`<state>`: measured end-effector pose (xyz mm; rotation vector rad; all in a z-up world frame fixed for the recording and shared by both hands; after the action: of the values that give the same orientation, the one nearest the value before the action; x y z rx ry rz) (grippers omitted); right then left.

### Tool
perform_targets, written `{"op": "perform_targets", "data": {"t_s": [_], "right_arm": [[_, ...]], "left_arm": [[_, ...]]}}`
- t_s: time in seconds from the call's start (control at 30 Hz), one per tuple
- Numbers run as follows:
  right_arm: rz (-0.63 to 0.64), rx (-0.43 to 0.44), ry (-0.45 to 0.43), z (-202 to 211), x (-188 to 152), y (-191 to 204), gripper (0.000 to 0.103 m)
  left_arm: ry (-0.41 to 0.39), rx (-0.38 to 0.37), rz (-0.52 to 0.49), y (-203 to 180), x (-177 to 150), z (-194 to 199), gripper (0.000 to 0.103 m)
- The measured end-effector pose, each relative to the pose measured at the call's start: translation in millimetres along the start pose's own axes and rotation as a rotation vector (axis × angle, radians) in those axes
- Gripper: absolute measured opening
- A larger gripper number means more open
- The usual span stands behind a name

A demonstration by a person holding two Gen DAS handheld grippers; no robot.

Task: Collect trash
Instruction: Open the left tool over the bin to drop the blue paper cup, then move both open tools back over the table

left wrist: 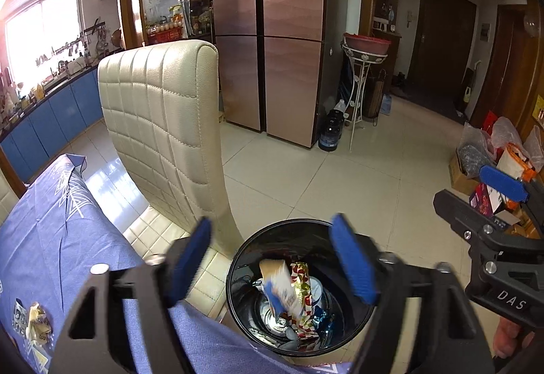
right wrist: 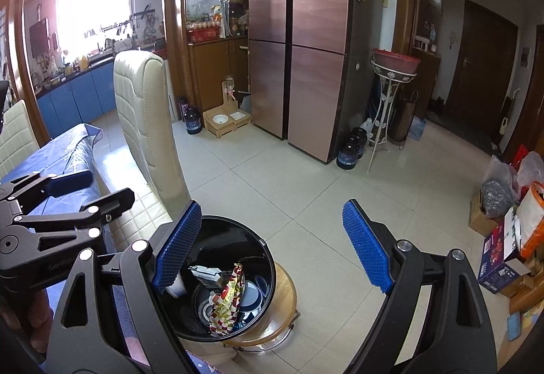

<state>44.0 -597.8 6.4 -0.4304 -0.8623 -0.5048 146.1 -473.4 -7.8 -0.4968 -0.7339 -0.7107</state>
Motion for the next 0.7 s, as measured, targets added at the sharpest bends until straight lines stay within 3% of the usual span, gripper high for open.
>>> {"op": "perform_targets", "data": {"t_s": [0.13,0.7], "right_arm": [[-0.001,0.005,0.007,-1,-1,0,0.085],[0.099,0.072,-0.02,12,-1,29,0.094]], "left_arm": [[-0.003,0.005,0.004,0,1,1,0.087],[-0.024,0.068,0.046,21,-1,26,0.088]]}}
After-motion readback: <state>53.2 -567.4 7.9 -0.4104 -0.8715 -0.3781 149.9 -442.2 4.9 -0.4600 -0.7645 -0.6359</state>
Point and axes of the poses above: each gripper's, at about its wrist camera, not at the fingertips, and z roughly against the way its jaws point, y to its left, x to its top, the point moved 4 cm from there along -z, roughly the way its jaws point, and after that the axes turned 14 degrees about -x, right-handed, at the moved point
